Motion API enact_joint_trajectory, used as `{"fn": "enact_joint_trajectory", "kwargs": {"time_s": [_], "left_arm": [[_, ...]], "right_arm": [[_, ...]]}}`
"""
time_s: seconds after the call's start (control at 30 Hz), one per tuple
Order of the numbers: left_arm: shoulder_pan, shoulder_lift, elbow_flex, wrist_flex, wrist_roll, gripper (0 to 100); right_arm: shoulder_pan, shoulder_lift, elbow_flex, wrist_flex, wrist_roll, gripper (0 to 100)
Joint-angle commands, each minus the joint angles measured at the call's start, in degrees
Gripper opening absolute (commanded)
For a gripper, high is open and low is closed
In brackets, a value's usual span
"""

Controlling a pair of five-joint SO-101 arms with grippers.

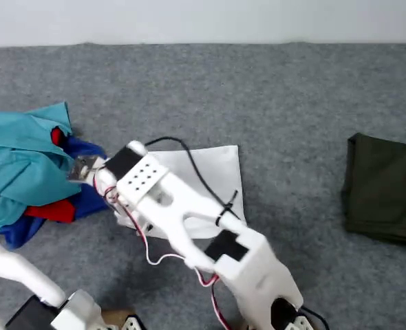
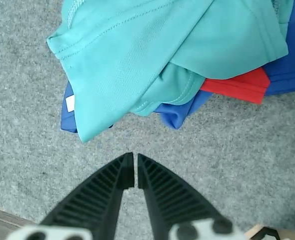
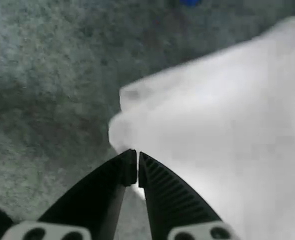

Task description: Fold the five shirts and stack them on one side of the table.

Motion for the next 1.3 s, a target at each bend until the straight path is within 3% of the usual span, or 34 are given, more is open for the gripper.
{"fn": "enact_joint_trajectory", "kwargs": {"time_s": [0.0,0.1,0.27,0.53,0.77,0.97,1.17,1.27], "left_arm": [[-0.18,-2.11,-0.13,-1.32,-0.26,2],[-0.26,-2.11,-0.13,-1.32,-0.26,2],[-0.26,-2.2,-0.31,-1.23,-0.26,2],[0.0,-7.74,0.4,-1.23,-0.18,2],[0.09,-18.11,10.42,-1.32,-0.18,2],[0.09,-30.77,22.11,-1.41,-0.18,2],[-0.18,-42.9,33.63,-5.63,-0.44,2],[0.0,-47.47,36.7,-6.24,-0.44,2]], "right_arm": [[-0.31,2.95,-0.26,-4.0,-0.35,0.9],[0.75,3.91,-2.64,-3.03,-0.35,0.9],[3.65,0.4,-10.64,7.34,-0.79,0.9],[13.23,-15.52,-2.73,7.08,-5.36,0.9],[22.11,-26.77,9.05,6.99,-15.38,0.9],[24.66,-31.25,19.69,6.81,-26.9,1.3],[25.71,-26.68,23.82,4.62,-32.88,21.5],[26.07,-22.99,23.74,1.1,-34.55,26.2]]}}
